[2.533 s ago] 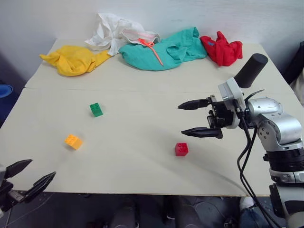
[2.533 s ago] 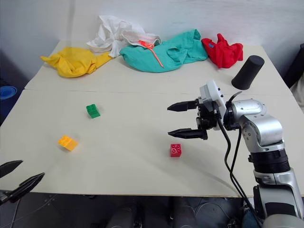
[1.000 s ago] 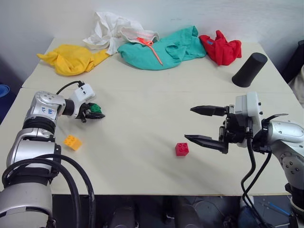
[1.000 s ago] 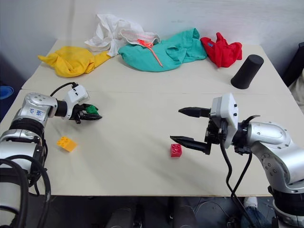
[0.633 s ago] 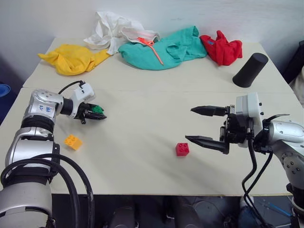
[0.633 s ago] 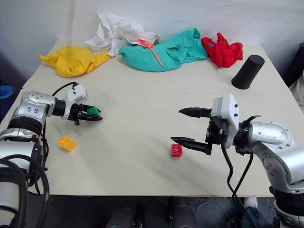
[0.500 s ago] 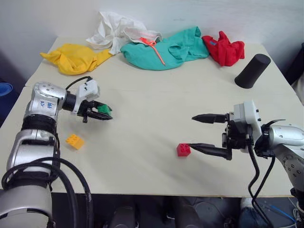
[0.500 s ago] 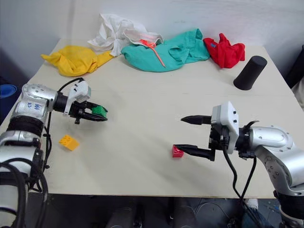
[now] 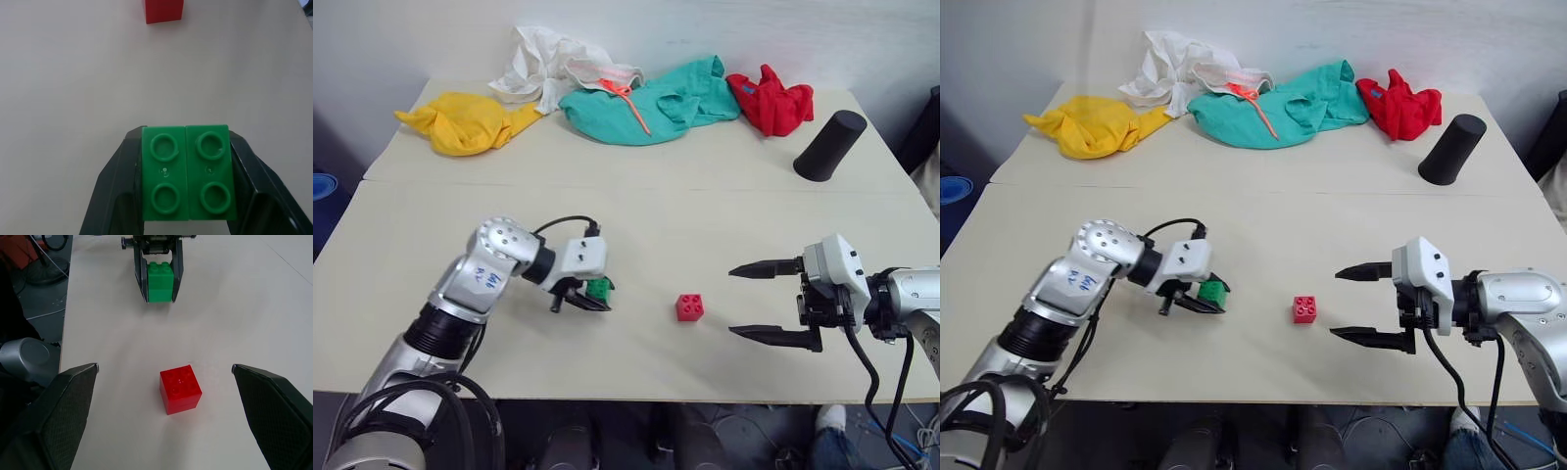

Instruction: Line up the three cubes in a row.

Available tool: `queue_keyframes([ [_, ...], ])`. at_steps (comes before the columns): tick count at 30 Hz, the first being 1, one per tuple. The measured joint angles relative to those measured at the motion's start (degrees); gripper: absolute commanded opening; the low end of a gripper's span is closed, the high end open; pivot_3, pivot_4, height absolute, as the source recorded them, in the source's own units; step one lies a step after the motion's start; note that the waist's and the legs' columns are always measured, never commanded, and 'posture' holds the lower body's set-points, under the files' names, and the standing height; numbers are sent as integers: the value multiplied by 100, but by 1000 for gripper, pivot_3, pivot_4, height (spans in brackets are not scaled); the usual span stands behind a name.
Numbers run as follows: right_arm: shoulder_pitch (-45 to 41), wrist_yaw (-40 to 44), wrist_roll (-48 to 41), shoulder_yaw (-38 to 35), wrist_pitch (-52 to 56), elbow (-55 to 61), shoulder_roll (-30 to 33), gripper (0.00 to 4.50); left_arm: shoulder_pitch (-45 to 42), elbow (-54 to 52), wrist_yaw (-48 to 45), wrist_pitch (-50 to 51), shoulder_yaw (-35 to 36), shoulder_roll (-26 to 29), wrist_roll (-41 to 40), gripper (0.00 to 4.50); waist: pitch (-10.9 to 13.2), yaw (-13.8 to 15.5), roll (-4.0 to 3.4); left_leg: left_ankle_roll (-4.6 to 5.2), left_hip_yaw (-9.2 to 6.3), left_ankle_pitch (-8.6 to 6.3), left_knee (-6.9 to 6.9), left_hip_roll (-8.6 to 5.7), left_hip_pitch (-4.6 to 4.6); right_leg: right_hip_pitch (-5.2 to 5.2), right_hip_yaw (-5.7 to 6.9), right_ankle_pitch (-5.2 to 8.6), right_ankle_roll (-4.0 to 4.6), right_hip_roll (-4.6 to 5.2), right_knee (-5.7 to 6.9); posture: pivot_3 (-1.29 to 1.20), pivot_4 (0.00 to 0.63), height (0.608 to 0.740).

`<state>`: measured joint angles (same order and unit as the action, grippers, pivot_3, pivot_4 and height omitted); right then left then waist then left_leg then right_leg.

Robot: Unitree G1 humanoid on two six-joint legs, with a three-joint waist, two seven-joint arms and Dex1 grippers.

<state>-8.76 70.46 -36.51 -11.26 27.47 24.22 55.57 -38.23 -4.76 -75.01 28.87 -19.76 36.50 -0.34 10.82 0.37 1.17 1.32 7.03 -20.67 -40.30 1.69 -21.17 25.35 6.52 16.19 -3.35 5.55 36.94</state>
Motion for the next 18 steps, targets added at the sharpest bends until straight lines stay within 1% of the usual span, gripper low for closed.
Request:
queue_keyframes([
  [4, -121, 0, 19, 75, 0, -31, -1, 4500, 81, -142, 280, 182, -172, -45, 47, 1523, 0, 24, 0, 0, -1, 0, -1, 1, 1, 0, 0, 0, 0, 1, 0, 0, 150, 740],
  [12, -156, -2, 82, 211, -19, -30, -22, 4500, 109, -127, 623, 3, -464, -94, 244, 1523, 0, 111, 0, 2, -2, 0, -7, -2, 0, -3, 2, 0, 0, 2, -2, 0, 150, 740],
  [14, -188, -16, 90, 233, -33, -30, -85, 4500, 110, -130, 663, -14, -495, -94, 256, 2229, -1, 115, -1, 2, -6, 0, -11, -2, 3, -8, 4, 0, 0, 2, -4, 0, 150, 740],
  [15, -198, -26, 91, 248, -39, -30, -108, 4500, 115, -125, 694, -1, -517, -96, 284, 2383, -1, 114, -1, 2, -6, 0, -11, -2, 5, -9, 4, 0, 0, 2, -4, 0, 150, 740],
  [17, -214, -45, 107, 269, -40, -31, -145, 4500, 143, -133, 791, 73, -493, -125, 284, 2969, -1, 112, -1, 2, -8, 0, -11, -2, 5, -11, 5, 0, 0, 2, -2, 0, 150, 740],
  [18, -224, -52, 108, 280, -40, -31, -164, 4500, 148, -140, 806, 124, -482, -129, 275, 3121, -1, 112, -1, 2, -8, 0, -11, -1, 5, -12, 6, 0, 0, 2, -2, 0, 150, 740],
])
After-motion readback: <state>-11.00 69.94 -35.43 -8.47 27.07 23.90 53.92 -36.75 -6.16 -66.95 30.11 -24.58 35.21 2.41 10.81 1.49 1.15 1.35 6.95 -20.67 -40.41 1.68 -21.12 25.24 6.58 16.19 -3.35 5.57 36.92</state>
